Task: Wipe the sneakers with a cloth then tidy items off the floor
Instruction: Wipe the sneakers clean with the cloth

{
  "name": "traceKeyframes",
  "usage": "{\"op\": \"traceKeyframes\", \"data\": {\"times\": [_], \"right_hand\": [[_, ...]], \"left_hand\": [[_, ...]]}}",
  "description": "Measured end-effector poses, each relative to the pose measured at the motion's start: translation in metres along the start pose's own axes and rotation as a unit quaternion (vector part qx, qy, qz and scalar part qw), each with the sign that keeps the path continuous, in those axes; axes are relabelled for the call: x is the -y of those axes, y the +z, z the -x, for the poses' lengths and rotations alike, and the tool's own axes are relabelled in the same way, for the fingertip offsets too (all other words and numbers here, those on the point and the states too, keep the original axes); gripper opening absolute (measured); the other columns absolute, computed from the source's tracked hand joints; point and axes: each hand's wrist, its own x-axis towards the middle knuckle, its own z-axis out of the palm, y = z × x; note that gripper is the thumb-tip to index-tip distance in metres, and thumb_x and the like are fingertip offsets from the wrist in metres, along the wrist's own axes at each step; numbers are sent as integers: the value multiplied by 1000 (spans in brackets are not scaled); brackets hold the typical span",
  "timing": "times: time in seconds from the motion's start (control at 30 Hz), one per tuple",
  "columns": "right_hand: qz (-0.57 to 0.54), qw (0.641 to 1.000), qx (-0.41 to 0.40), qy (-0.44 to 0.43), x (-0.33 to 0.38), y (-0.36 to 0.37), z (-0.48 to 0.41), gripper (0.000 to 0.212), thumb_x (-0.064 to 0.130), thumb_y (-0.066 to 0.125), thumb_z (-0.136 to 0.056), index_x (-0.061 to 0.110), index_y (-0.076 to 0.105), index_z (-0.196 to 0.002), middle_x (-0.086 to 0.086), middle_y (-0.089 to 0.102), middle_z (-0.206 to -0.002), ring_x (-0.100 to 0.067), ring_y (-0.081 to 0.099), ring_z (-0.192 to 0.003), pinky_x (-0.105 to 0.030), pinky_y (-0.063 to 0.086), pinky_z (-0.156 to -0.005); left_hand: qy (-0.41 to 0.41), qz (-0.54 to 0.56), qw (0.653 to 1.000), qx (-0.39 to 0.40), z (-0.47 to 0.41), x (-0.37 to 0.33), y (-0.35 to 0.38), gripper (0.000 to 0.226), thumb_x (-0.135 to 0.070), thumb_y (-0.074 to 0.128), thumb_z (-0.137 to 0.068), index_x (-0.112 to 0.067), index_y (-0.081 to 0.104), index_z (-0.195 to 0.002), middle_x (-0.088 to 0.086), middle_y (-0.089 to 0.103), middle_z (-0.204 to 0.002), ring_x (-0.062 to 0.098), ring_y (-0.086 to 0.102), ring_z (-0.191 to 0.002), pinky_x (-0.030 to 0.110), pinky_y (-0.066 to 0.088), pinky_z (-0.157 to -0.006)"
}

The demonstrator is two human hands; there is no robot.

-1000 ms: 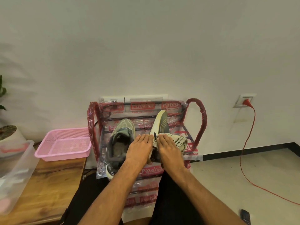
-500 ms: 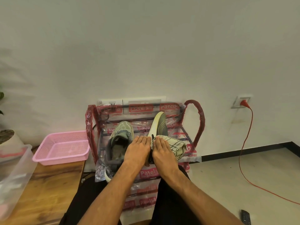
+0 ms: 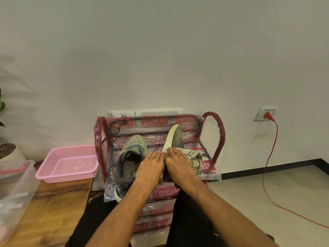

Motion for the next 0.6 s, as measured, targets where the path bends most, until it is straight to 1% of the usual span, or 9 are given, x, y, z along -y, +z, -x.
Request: {"op": "traceKeyframes", "data": {"times": [0.07, 0.13, 0.2, 0.27, 0.3, 0.37, 0.47, 0.53, 0.6], "right_hand": [[-4, 1000, 7, 6, -6, 0, -13, 50, 16, 61, -90, 0, 46, -134, -20, 46, -136, -32, 39, -130, -42, 26, -115], [-5, 1000, 13, 18, -11, 0, -27, 37, 12, 56, -93, 1, 53, -128, -18, 51, -130, -30, 44, -125, -41, 31, -112], [-4, 1000, 16, 26, -14, -1, -37, 34, 11, 52, -95, 1, 54, -127, -18, 51, -130, -30, 44, -125, -40, 32, -112], [-4, 999, 9, 37, -11, 0, -41, 35, 10, 51, -96, 0, 53, -129, -20, 47, -135, -31, 41, -129, -41, 30, -114], [-2, 999, 8, 35, -9, 2, -40, 38, 10, 50, -97, 0, 50, -133, -21, 43, -140, -32, 38, -133, -42, 27, -116], [-4, 1000, 11, 19, -8, 7, -33, 47, 8, 48, -98, -3, 38, -142, -23, 31, -150, -33, 26, -141, -42, 19, -120], [-17, 1000, 7, -3, -20, 11, -24, 59, 6, 47, -98, 0, 22, -150, -18, 16, -159, -29, 13, -148, -38, 7, -121], [-10, 1000, 20, 11, -30, 9, -25, 64, 6, 48, -98, 4, 15, -153, -15, 9, -161, -28, 8, -149, -38, 5, -121], [-14, 998, 36, 47, -31, 5, -30, 67, 6, 47, -98, 6, 11, -154, -18, 3, -161, -32, 3, -149, -41, 6, -122]], "left_hand": [[-4, -2, 1000, 1, 0, -1, -1, 107, -40, 73, -80, -4, 2, -152, 12, 9, -161, 22, 6, -149, 35, 3, -121], [-7, -5, 1000, 2, 1, -1, -2, 107, -40, 73, -80, -2, 3, -152, 14, 11, -160, 24, 7, -148, 35, 3, -121], [-7, -11, 1000, 1, 1, -2, -2, 108, -40, 74, -79, -1, 4, -151, 15, 13, -160, 24, 9, -148, 35, 4, -121], [-10, -16, 1000, 0, 2, -2, -2, 107, -40, 73, -80, -1, 4, -151, 15, 12, -160, 25, 8, -148, 35, 2, -121], [-13, -17, 1000, 1, 2, -1, -2, 107, -40, 73, -80, -1, 3, -152, 15, 11, -160, 25, 8, -148, 35, 2, -120], [-14, -18, 1000, 1, 1, -1, -1, 106, -39, 74, -80, -1, 5, -151, 15, 13, -160, 25, 9, -148, 35, 2, -120], [-6, -15, 1000, -4, 1, -4, 0, 106, -36, 75, -79, -2, 6, -151, 15, 15, -159, 25, 10, -148, 36, 3, -121], [-1, -20, 1000, -4, 0, -5, 0, 106, -34, 75, -80, -2, 4, -152, 15, 13, -159, 26, 10, -148, 38, 4, -121], [-6, -23, 1000, -9, 0, -6, 1, 106, -35, 74, -80, -2, 3, -152, 16, 14, -159, 27, 11, -148, 38, 5, -121]]}}
